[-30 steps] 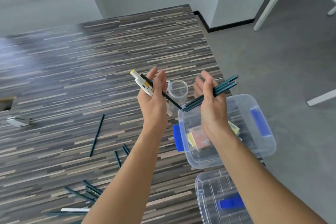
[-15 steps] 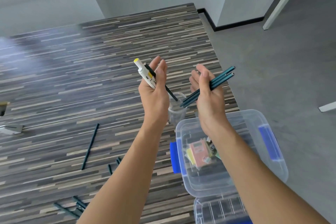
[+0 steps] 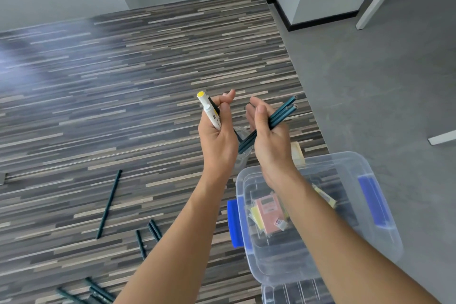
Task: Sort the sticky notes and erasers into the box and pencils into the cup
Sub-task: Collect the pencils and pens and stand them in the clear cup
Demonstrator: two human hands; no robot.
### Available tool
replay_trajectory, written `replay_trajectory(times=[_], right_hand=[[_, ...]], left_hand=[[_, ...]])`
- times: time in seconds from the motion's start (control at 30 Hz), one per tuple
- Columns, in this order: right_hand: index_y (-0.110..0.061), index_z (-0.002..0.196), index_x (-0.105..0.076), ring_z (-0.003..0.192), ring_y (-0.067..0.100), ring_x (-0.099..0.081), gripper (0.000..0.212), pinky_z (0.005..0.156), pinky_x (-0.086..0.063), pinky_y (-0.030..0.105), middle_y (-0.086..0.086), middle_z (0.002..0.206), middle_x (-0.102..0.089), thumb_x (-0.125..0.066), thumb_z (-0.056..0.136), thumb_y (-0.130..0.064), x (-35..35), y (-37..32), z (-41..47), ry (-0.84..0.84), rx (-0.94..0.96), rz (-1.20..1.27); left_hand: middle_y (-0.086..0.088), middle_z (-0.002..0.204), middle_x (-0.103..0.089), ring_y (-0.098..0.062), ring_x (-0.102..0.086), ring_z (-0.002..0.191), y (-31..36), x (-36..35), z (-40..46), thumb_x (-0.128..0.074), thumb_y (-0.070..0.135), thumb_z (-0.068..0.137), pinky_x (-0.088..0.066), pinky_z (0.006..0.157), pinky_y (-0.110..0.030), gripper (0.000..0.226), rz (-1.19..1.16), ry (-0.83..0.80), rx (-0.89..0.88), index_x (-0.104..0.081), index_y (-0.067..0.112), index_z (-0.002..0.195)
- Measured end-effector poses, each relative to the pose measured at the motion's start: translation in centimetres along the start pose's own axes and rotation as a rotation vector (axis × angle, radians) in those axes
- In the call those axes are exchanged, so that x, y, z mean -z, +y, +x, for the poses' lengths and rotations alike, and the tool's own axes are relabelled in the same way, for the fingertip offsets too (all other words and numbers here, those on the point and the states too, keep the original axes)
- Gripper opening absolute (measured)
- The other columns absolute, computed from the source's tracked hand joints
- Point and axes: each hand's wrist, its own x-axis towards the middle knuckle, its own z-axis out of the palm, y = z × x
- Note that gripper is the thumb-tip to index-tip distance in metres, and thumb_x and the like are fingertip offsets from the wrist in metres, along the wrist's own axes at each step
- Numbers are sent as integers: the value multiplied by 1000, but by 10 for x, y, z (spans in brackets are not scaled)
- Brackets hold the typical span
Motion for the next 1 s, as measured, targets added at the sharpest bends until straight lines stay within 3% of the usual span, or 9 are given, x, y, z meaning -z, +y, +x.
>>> replay_trajectory(times=[0.23,0.43,0.6,0.8,1.0], right_hand=[[-22,133,-55,123,3,-53,37,106,-42,31,-4,131,-61,-39,103,-36,-6,10,0,-22,-15,-89],[-17,132,-57,120,1,-55,35,101,-44,22,-5,127,-62,-44,103,-32,-5,14,-3,-10,-8,-133],[-17,132,-58,112,-10,-55,35,89,-43,7,-13,121,-62,-48,101,-31,-3,15,-5,-17,-7,-153],[-15,130,-59,112,-3,-58,33,92,-48,14,-3,124,-65,-53,99,-26,-4,13,-6,-11,-18,-140],[-13,131,-58,111,-6,-58,34,85,-46,7,-2,125,-64,-55,98,-24,-1,11,-9,-2,-22,-154]], left_hand=[[-4,121,-67,-11,-60,119,-1,6,1,-44,14,105,-44,101,-25,18,63,-69,31,-59,6,112],[-3,119,-67,-10,-60,119,-9,11,-8,-45,11,104,-45,95,-17,16,26,-86,52,-60,5,109],[-2,117,-70,-12,-64,113,-14,11,-11,-50,12,102,-49,94,-23,14,4,-43,94,-63,9,107],[-9,111,-71,-26,-68,103,-16,13,-13,-57,12,98,-55,91,-44,11,-46,-52,81,-64,8,106],[-5,110,-72,-19,-68,104,-11,16,-15,-59,18,97,-53,87,-29,11,-40,-16,106,-65,14,106]])
